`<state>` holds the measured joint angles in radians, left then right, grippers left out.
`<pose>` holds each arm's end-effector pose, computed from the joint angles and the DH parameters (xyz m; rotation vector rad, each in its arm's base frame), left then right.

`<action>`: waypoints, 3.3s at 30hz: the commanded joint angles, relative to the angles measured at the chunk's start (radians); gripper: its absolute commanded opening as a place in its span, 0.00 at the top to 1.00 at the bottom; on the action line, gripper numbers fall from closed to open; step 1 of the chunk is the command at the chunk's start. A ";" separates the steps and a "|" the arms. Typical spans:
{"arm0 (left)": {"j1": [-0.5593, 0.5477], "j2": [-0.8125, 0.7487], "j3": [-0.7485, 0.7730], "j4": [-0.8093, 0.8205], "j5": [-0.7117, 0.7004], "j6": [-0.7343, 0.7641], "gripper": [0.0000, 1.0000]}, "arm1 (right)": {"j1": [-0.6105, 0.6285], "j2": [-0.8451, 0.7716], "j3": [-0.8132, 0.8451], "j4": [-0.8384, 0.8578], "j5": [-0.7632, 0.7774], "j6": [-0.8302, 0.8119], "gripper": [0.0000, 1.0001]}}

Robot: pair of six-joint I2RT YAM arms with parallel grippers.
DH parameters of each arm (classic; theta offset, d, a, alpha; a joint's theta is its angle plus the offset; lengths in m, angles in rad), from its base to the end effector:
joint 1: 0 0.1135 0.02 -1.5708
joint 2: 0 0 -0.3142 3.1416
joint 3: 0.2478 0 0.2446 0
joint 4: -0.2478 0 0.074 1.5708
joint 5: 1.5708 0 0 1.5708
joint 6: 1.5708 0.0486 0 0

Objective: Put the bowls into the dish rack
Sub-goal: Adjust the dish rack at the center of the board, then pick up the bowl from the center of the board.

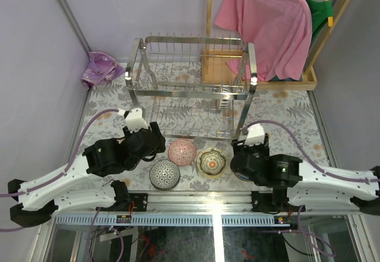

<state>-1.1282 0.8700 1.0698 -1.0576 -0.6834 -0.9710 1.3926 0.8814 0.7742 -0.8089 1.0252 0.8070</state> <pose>0.0753 -0.0871 0.3750 -0.1176 2.2130 -0.3205 0.0626 0.1134 0.3115 -0.2072 1.9854 0.0926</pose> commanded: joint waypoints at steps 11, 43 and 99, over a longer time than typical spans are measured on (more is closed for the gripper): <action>0.240 -0.006 -0.094 0.206 0.122 0.098 0.37 | -0.486 0.078 -0.032 0.409 -0.384 -0.318 0.25; 0.250 -0.059 -0.037 0.180 0.268 0.180 0.37 | -0.693 -0.045 -0.024 0.344 -0.698 -0.320 0.17; -0.025 0.323 -0.038 0.013 0.345 -0.049 0.67 | -0.249 -0.084 -0.016 0.255 -0.749 -0.114 0.42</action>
<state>-1.1332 1.1389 1.0351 -1.0534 -0.4393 -0.9844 1.1374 0.8249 0.7288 -0.5354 0.2531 0.6914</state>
